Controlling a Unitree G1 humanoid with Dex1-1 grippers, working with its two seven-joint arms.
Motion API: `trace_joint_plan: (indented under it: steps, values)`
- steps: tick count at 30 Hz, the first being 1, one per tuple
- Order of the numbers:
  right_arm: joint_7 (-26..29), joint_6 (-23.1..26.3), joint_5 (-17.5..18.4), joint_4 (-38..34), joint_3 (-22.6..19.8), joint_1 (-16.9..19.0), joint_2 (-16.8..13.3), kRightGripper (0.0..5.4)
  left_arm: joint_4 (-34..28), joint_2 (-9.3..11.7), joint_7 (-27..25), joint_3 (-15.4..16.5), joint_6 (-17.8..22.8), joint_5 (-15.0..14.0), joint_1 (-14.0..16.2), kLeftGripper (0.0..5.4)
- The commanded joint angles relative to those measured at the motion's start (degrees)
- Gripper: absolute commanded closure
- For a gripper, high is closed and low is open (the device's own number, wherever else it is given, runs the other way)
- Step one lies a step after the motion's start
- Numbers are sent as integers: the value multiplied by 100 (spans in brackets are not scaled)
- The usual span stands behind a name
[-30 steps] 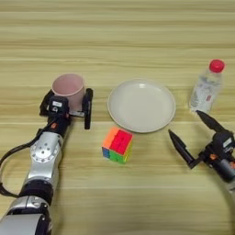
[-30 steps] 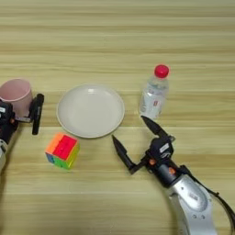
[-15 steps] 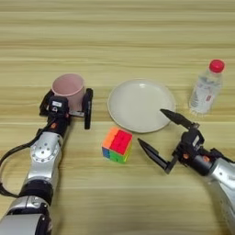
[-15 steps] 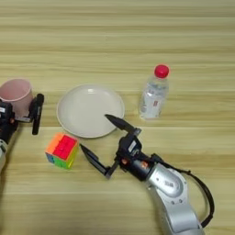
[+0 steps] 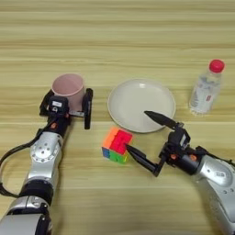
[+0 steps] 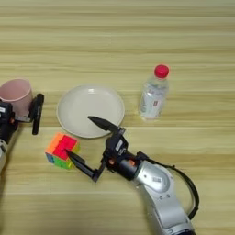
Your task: Move the objects on the table
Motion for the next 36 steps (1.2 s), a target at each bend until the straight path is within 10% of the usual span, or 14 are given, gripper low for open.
trace_joint_plan:
  steps: [1, 30, 36]
  values:
    - [23, 102, -114, 127, 160, -120, 67, 4, -87, 20, -12, -15, 62, 17, 36, 0]
    - [-213, 3, -706, 1157, 566, -500, 447, 4, -231, 3, 37, -3, 100, 16, 164, 0]
    - [-249, -27, -756, 1415, 570, -588, 554, 102, -197, 6, 41, 3, 86, 10, 153, 0]
